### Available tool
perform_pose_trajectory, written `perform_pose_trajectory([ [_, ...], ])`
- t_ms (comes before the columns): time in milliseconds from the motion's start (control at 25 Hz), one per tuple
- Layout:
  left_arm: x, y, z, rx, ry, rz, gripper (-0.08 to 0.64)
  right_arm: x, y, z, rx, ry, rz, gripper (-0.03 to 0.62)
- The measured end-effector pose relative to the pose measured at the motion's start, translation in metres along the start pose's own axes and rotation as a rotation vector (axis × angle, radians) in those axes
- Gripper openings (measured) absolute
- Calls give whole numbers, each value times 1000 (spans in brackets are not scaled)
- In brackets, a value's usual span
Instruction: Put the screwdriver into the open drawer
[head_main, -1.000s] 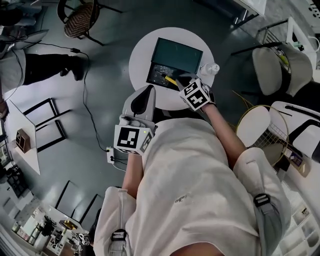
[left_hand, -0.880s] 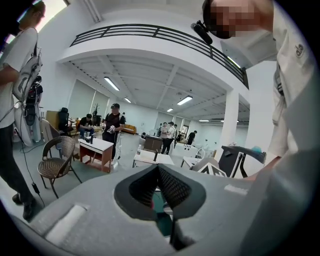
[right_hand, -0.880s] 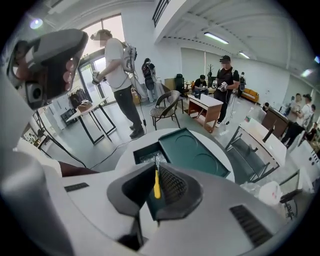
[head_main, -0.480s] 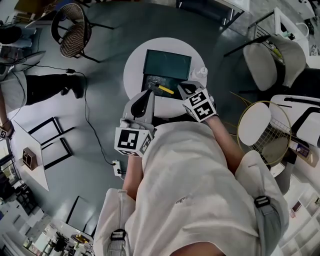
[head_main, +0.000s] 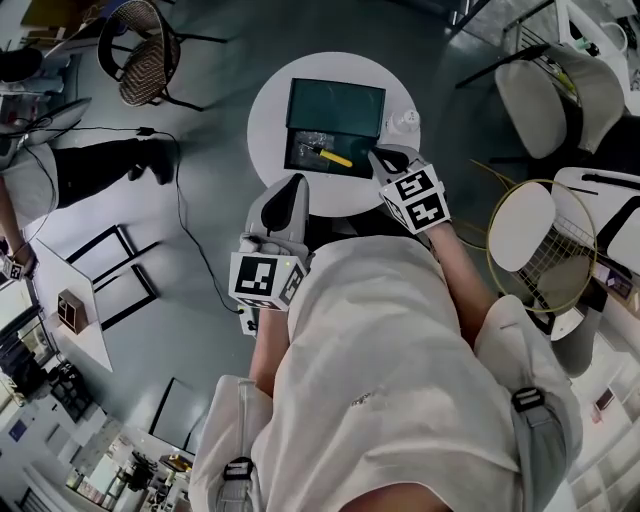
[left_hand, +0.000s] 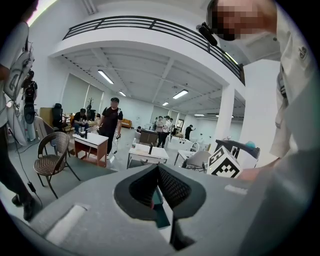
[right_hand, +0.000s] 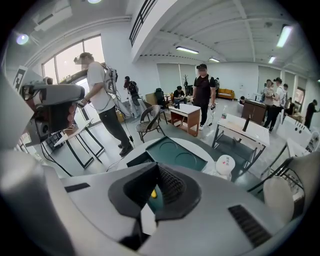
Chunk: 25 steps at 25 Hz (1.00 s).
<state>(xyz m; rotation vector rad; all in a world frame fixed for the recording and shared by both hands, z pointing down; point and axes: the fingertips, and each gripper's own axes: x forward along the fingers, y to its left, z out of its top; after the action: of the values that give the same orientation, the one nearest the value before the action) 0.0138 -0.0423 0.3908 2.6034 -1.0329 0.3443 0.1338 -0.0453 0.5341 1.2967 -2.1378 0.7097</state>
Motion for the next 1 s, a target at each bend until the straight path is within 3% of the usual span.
perform_pose_trajectory([
  [200,-15,-9,-3,19,27,-53,11,-17,7,-1,20,-21,-48,9],
  [480,-57,-12,7,63,-9,-144,11,-52,44,-2,106,-81,-147,9],
  [720,-131,13,-13,60,-24,-164,11,-78,118,-7,149,-135,-206,8],
  [1000,-191,27,-43,36,-18,-235,11,-121,219,11,172,-362,-186,8],
])
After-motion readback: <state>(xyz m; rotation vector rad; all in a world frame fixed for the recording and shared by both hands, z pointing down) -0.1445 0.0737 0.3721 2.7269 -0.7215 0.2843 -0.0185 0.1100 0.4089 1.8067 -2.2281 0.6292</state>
